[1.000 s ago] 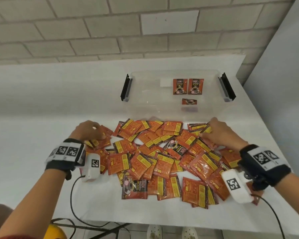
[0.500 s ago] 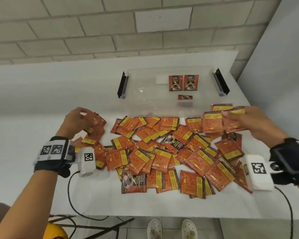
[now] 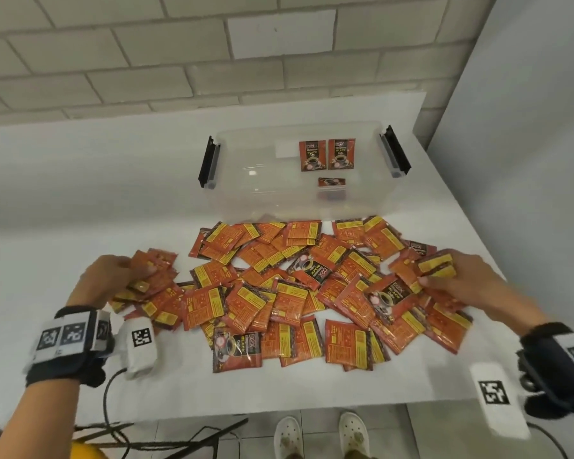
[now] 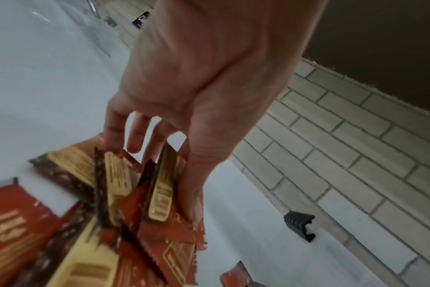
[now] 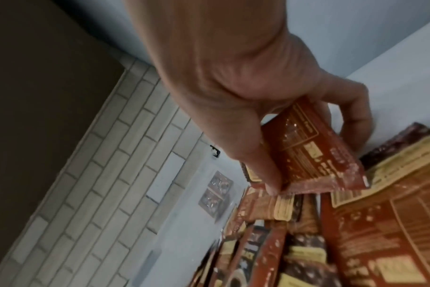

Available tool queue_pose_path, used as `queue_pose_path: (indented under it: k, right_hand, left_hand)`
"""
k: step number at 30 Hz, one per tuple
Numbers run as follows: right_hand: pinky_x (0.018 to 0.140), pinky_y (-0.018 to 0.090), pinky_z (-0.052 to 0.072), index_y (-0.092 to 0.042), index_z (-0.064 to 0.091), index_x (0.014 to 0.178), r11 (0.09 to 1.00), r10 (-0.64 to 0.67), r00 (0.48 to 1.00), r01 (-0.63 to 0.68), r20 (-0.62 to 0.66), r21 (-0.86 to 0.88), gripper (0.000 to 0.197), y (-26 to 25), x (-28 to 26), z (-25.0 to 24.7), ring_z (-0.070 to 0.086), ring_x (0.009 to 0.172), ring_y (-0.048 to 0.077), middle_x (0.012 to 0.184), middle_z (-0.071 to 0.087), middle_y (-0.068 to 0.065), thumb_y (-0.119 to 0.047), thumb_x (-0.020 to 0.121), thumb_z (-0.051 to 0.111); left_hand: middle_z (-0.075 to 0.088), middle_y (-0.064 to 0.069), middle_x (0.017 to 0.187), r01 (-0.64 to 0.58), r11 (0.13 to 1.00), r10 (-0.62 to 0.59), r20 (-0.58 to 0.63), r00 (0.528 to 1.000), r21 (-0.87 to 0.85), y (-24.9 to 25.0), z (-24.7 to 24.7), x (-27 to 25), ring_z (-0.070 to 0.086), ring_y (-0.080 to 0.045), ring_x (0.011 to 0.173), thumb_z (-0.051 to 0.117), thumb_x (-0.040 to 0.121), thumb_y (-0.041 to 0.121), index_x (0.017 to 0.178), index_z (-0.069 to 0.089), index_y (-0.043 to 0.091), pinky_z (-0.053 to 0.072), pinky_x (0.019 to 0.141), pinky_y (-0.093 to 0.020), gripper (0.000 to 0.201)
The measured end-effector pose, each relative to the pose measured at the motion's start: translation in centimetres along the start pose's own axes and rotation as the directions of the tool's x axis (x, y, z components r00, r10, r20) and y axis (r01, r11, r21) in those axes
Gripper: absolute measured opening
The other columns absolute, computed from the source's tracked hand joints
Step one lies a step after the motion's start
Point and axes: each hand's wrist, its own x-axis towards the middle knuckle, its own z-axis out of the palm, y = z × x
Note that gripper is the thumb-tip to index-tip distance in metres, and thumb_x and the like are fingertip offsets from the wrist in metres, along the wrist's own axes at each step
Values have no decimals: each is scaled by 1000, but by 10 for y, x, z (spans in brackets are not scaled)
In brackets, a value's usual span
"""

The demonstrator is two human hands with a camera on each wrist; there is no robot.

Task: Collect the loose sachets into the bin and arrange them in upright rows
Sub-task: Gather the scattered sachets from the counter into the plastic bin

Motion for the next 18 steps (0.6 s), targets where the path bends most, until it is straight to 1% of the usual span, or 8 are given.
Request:
queue_pose_path:
  k: [1,4,5,9,10,13,15,18]
  right_hand:
    - [58,27,51,-13,55,114,999,-13,1000,11,-23,-53,39,-1,3,3,64,74,15,91,66,2,-21,82,75]
    - [74,39,55,-10,53,110,987,-24,997,12,-74,-162,37,-3,16,8,64,84,26,100,65,10,-22,82,74]
    - [75,40,55,-10,52,109,985,-18,996,3,-87,-175,36,-3,20,9,63,85,27,100,64,10,-22,83,74]
    - [57,30,50,-9,50,109,996,50,995,-56,-87,-66,39,1,38,5,64,77,22,95,65,8,-19,81,76]
    - [57,30,52,-10,52,110,997,65,995,-67,-71,-25,40,5,43,3,65,77,22,95,66,8,-20,80,77]
    - [72,35,52,-14,56,107,996,79,994,-76,-80,48,36,7,44,-9,64,85,24,100,67,9,-20,79,77]
    - [68,33,50,-12,57,108,987,93,992,-81,-81,138,35,4,30,-23,63,82,25,99,66,11,-16,79,77]
    - [55,31,53,-11,60,105,986,61,997,-66,38,153,30,3,-6,-39,68,71,25,88,70,11,-11,79,75]
  left_hand:
    - [71,-15,86,-6,1000,6,-11,1000,0,1,2,-1,66,-34,85,80,74,32,83,69,8,49,91,-52,28]
    - [71,-17,85,-25,1000,25,-50,998,2,8,5,-4,66,-35,84,80,75,29,82,69,5,49,91,-52,27]
    - [71,-18,85,-32,999,32,-65,997,-3,11,5,-5,66,-35,83,80,76,28,82,68,4,50,89,-50,27]
    - [68,-16,80,-79,994,72,-93,993,-71,21,7,-14,64,-32,75,77,79,22,84,67,3,50,73,-39,22]
    - [68,-15,80,-104,990,94,-104,990,-91,22,7,-15,64,-32,73,77,79,22,87,67,4,49,70,-38,22]
    - [69,-16,82,-160,974,139,-137,981,-159,24,0,-17,65,-34,72,76,79,21,94,67,5,53,69,-42,24]
    - [69,-19,84,-191,960,157,-171,973,-207,23,-6,-20,66,-34,69,75,80,22,96,67,3,55,69,-42,26]
    - [68,-18,82,-235,929,183,-199,963,-285,19,-20,-26,66,-23,57,70,84,21,92,67,3,56,56,-28,20]
